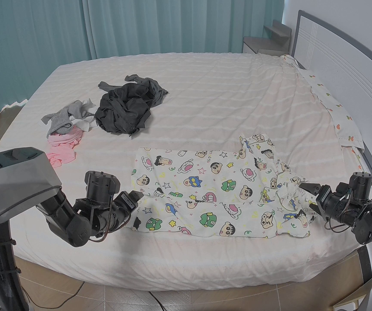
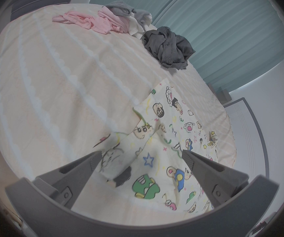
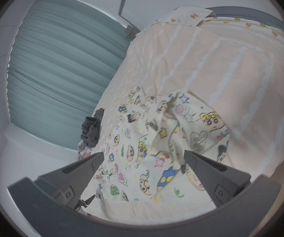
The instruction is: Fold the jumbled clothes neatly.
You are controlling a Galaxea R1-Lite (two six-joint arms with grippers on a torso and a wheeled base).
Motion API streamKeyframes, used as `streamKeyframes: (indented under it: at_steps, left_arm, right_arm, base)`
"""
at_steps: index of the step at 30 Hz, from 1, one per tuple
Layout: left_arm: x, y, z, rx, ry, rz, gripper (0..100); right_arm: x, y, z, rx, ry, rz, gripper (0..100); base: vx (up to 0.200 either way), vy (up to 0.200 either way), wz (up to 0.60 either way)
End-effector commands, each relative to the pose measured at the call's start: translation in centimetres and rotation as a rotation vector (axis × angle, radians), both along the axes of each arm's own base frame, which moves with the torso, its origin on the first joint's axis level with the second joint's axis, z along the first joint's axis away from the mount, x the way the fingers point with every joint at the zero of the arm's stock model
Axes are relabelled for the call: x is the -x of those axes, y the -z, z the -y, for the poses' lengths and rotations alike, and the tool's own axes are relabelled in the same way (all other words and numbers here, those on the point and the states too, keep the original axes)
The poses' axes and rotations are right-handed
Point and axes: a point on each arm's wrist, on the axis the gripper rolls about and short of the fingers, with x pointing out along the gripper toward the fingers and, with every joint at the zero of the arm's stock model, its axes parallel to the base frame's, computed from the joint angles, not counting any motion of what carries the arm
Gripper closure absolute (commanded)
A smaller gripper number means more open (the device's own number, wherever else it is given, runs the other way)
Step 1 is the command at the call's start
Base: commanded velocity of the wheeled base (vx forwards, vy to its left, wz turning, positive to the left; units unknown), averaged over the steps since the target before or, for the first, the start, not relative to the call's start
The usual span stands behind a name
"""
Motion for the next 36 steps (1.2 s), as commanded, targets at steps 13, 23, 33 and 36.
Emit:
streamKeyframes:
  at_steps: [13, 23, 33, 36]
  left_arm:
    - [4.2, 0.5, -1.7, 0.087, -0.049, -0.012, 0]
    - [5.7, 1.3, -2.1, 0.141, -0.012, -0.023, 0]
    - [5.7, 2.1, -2.1, 0.132, -0.015, -0.045, 0]
    - [5.7, 2.2, -2.1, 0.131, -0.016, -0.046, 0]
  right_arm:
    - [-3.2, -2.2, -6.6, 0.088, -0.079, -0.068, 0]
    - [-4.4, 0.3, -8.4, 0.054, -0.072, -0.137, 0]
    - [-6.4, 2.4, -5.5, 0.127, 0.104, -0.157, 0]
    - [-6.7, 2.2, -4.9, 0.162, 0.155, -0.118, 0]
  base:
    - [0.0, 0.0, 0.0]
    - [0.0, 0.0, 0.0]
    - [0.0, 0.0, 0.0]
    - [0.0, 0.0, 0.0]
